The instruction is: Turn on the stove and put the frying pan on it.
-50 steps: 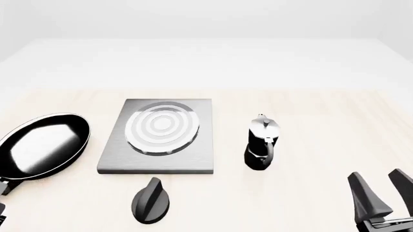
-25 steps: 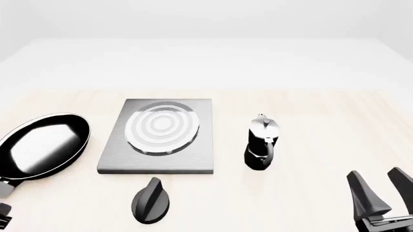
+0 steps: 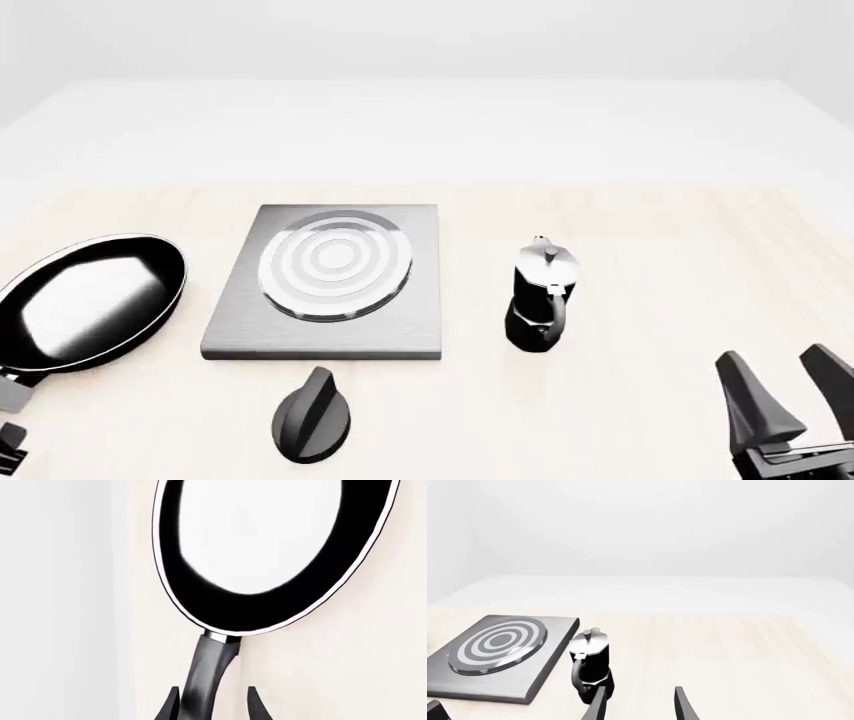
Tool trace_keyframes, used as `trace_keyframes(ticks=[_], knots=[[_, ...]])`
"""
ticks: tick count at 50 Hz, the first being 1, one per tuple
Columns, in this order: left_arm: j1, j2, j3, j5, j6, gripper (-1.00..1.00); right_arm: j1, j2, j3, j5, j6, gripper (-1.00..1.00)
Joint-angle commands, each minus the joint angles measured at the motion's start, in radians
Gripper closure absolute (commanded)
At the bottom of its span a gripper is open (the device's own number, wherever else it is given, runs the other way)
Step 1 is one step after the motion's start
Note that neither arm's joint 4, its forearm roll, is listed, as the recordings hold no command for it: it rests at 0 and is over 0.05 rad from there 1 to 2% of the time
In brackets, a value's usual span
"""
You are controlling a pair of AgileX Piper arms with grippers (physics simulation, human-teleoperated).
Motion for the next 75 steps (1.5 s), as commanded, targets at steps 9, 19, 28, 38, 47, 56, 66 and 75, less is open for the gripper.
trace_keyframes(ticks=[9,19,28,38,47,56,66,75], knots=[[0.019,0.244,-0.062,-0.189,0.034,-1.0,0.0,0.004,0.0,-0.004,-0.003,-1.0],[0.011,0.207,-0.042,-0.197,0.032,1.0,-0.004,0.002,0.0,0.0,-0.003,-1.0],[-0.002,0.019,0.008,-0.075,0.026,1.0,0.0,0.009,0.002,-0.007,-0.003,-1.0],[-0.019,-0.065,-0.012,0.014,0.009,1.0,0.0,-0.001,-0.001,0.004,-0.004,-1.0],[-0.047,-0.231,-0.061,0.176,-0.011,1.0,0.003,-0.008,-0.005,0.009,-0.002,-1.0],[-0.066,-0.341,-0.124,0.301,-0.012,1.0,0.002,-0.025,-0.009,0.026,0.001,-1.0],[-0.09,-0.399,-0.154,0.349,0.001,1.0,-0.002,-0.047,-0.024,0.055,0.005,-1.0],[-0.124,-0.443,-0.165,0.347,0.039,1.0,-0.002,-0.062,-0.032,0.072,0.008,-1.0]])
